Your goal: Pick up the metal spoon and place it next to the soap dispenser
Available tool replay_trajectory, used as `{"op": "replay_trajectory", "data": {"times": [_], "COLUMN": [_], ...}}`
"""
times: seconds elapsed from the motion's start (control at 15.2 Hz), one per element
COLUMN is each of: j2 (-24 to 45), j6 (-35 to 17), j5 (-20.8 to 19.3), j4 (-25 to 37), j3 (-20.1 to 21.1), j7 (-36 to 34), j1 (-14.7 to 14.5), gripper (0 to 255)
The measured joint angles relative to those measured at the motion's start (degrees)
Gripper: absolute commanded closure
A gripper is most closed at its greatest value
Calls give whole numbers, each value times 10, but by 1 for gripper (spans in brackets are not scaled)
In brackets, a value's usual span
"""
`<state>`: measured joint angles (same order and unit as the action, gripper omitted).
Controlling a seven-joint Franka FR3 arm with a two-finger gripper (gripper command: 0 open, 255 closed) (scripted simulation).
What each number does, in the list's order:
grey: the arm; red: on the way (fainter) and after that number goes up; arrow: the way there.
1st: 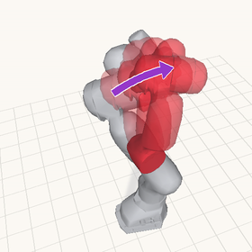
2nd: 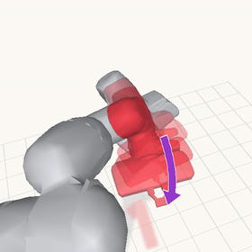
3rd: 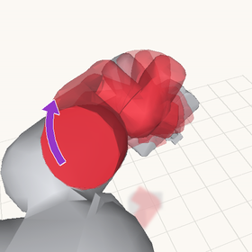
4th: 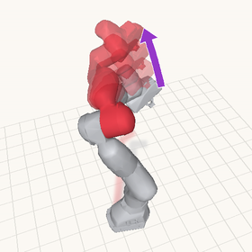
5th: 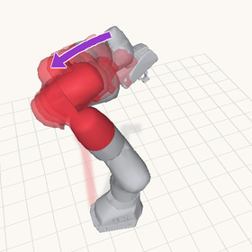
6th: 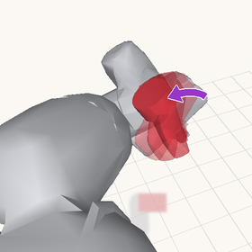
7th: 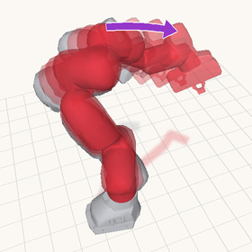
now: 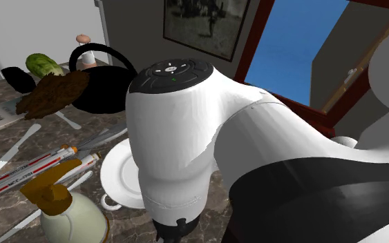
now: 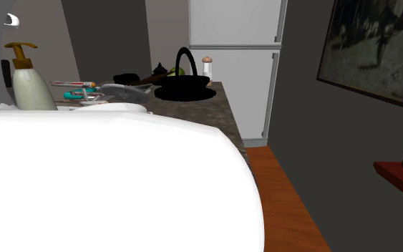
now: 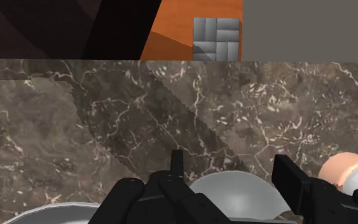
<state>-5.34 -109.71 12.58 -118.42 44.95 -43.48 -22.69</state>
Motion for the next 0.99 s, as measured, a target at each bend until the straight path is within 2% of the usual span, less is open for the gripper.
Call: {"op": "replay_trajectory", "data": {"times": [0.99], "j2": [61], "j6": [-117], "j5": [-36], "j4": [-69], "j3": [13], "j7": [-19], "j1": [-5], "gripper": [255]}}
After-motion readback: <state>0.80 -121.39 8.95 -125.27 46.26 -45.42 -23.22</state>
